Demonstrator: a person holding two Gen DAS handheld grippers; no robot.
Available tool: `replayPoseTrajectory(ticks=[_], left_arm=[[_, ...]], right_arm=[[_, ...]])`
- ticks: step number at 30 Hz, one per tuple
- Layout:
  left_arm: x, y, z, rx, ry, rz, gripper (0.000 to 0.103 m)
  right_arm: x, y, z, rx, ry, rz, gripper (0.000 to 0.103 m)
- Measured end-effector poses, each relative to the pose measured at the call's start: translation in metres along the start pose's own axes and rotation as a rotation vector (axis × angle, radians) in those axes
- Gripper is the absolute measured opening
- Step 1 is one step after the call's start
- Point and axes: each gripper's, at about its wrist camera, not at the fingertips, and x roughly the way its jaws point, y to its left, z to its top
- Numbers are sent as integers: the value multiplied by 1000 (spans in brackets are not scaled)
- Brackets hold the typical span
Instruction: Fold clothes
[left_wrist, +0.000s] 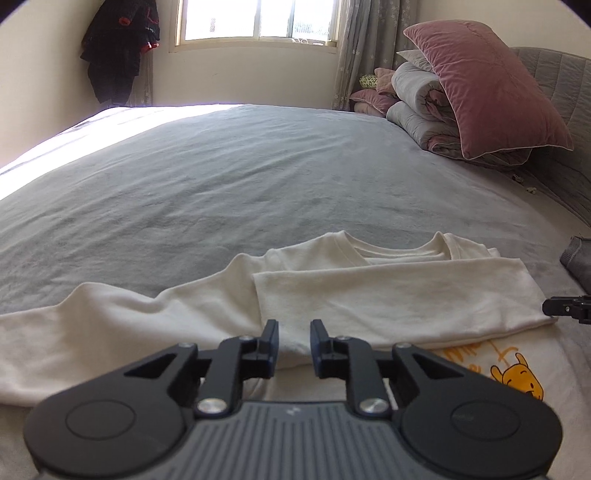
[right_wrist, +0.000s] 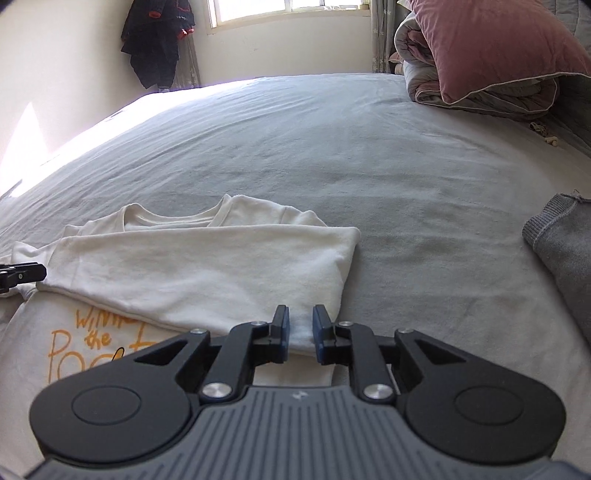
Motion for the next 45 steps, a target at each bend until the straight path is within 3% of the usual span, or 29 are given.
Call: replayPoseTrajectory(ticks=[2, 4, 7, 16, 20, 23, 29, 30, 33, 39, 45], left_arm=[[-11, 10, 2, -39, 3, 37, 38], [-18, 22, 2, -92, 17, 94, 47], [-29, 46, -2, -193, 25, 192, 59], [-55, 126, -20, -445, 9, 461, 65], [-56, 161, -31, -559, -7, 527, 65], [-54, 182, -40, -641, -22, 557, 63], [-47, 199, -48, -685, -81, 635, 49], [-46, 200, -47, -689, -94, 650, 42], [-47, 202, -44, -696, -151, 694, 4], [-66, 156, -17, -505, -359, 708, 4], [-85, 102, 15, -391, -502, 581, 4]], right_arm=[[-10, 5, 1, 1, -21, 13, 21], [-19, 9, 3, 1, -41, 26, 38], [-33, 16, 5, 2, -72, 45, 44], [-52, 33, 6, 2, -111, 105, 51], [-54, 37, 2, 20, -115, 133, 52], [-52, 39, -2, 23, -111, 142, 52], [-43, 37, -11, 29, -88, 147, 52], [-42, 36, -12, 34, -83, 147, 52], [-38, 34, -16, 43, -74, 151, 52], [-36, 30, -17, 45, -78, 159, 52], [-37, 28, -15, 50, -83, 175, 52]])
